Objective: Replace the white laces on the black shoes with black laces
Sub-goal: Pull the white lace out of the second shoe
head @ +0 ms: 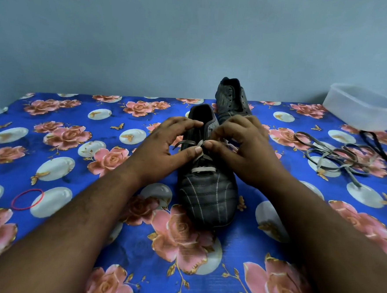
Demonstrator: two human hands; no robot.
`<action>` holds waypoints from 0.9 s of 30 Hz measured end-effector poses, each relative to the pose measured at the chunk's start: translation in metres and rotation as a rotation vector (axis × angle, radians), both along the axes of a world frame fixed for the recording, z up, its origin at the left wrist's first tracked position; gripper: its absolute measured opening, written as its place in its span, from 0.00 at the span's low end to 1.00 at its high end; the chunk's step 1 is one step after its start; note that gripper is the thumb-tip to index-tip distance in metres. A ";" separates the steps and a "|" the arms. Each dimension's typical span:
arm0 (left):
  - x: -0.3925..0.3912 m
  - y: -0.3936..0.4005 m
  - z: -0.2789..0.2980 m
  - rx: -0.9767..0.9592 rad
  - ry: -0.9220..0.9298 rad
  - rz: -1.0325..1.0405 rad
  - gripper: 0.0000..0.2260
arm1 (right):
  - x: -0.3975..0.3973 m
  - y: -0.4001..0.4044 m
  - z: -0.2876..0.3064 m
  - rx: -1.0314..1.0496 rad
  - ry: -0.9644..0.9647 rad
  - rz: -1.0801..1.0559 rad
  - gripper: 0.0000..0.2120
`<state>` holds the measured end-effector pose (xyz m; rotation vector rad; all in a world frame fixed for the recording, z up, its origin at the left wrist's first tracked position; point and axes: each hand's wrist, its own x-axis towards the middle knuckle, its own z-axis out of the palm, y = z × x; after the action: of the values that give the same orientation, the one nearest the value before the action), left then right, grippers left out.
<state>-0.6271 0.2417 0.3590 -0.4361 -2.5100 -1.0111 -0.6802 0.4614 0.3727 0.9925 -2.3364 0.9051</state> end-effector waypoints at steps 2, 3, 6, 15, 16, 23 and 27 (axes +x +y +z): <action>0.000 0.000 0.000 0.001 -0.001 0.000 0.23 | -0.001 -0.001 -0.001 0.016 0.032 0.011 0.15; 0.000 0.000 0.000 0.004 -0.002 -0.001 0.23 | -0.001 -0.001 0.000 -0.007 0.017 0.045 0.13; -0.001 0.000 0.000 0.024 -0.004 -0.011 0.23 | 0.004 0.000 0.006 -0.235 -0.121 0.237 0.04; 0.000 0.000 -0.001 0.016 -0.007 -0.004 0.23 | -0.001 0.004 0.001 -0.215 -0.098 0.108 0.07; 0.000 0.000 0.000 0.019 -0.008 -0.004 0.23 | 0.000 0.002 0.001 -0.185 -0.072 0.109 0.10; 0.000 -0.001 -0.001 0.028 -0.016 -0.011 0.23 | 0.002 -0.002 0.001 -0.050 -0.016 0.133 0.09; 0.000 0.000 -0.001 0.031 -0.016 -0.020 0.23 | 0.004 0.001 0.005 -0.223 -0.127 0.261 0.07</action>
<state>-0.6269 0.2416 0.3580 -0.4459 -2.5058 -1.0637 -0.6766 0.4623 0.3776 1.1917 -2.1754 1.3336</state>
